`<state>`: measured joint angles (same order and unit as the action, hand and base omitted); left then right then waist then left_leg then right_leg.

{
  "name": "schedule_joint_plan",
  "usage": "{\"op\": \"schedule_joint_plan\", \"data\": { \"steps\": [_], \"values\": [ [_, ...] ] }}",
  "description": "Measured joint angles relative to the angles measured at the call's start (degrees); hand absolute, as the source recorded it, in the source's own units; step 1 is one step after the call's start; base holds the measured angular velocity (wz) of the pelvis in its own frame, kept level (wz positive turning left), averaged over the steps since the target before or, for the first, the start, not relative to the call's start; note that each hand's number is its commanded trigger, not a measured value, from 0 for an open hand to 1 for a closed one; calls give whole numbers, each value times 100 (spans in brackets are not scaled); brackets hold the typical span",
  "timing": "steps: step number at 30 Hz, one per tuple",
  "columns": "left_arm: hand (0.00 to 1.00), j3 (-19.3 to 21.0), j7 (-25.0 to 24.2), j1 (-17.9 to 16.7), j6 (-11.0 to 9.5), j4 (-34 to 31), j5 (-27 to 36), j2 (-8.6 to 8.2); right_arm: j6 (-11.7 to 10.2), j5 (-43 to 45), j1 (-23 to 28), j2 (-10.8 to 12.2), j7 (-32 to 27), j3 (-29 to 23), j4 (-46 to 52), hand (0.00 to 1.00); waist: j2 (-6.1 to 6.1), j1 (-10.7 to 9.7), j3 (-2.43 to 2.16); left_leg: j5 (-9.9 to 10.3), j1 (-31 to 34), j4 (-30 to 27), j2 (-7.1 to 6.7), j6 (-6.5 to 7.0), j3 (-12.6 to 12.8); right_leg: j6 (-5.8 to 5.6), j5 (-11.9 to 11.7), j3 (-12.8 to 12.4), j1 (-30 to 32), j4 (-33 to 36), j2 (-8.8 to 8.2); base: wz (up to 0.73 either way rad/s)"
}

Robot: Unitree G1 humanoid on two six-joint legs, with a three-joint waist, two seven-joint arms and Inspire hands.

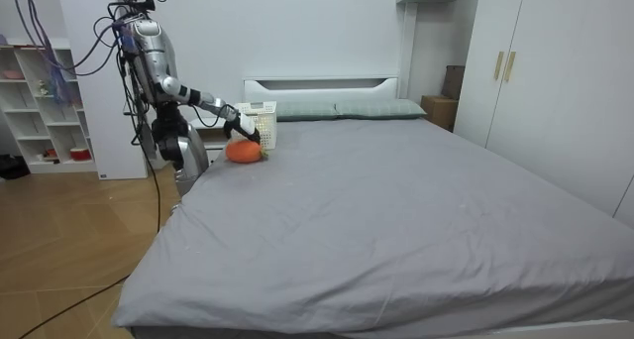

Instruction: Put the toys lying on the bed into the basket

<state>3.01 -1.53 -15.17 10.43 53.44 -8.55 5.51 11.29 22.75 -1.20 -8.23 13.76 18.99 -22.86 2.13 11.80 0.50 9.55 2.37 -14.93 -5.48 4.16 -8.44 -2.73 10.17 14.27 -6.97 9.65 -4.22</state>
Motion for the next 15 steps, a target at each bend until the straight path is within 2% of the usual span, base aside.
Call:
{"op": "schedule_joint_plan", "data": {
  "steps": [5, 13, 15],
  "values": [
    [0, 0, -23, -61, 0, -15, 0, -3, 3, 45, -2, -4, -75, -2, -159, 0, 61, 122, 5, 3, -2, -24, -8, 0, -24, 0, 0, 19, -27, -3, 0, 1],
    [0, -229, -11, -238, 67, -36, -1, -8, 5, 75, 3, 92, -423, 2, -222, 0, 26, 116, 23, 6, 0, -95, -51, -14, -166, -1, 1, 167, -102, -4, -12, 9],
    [0, -299, -7, -274, 75, -53, -7, -26, 3, 73, 3, 87, -615, -10, -223, 0, -17, 114, 42, -7, 50, -118, -84, -37, -254, -6, 10, 254, -97, -18, -25, 20]
  ]
}}
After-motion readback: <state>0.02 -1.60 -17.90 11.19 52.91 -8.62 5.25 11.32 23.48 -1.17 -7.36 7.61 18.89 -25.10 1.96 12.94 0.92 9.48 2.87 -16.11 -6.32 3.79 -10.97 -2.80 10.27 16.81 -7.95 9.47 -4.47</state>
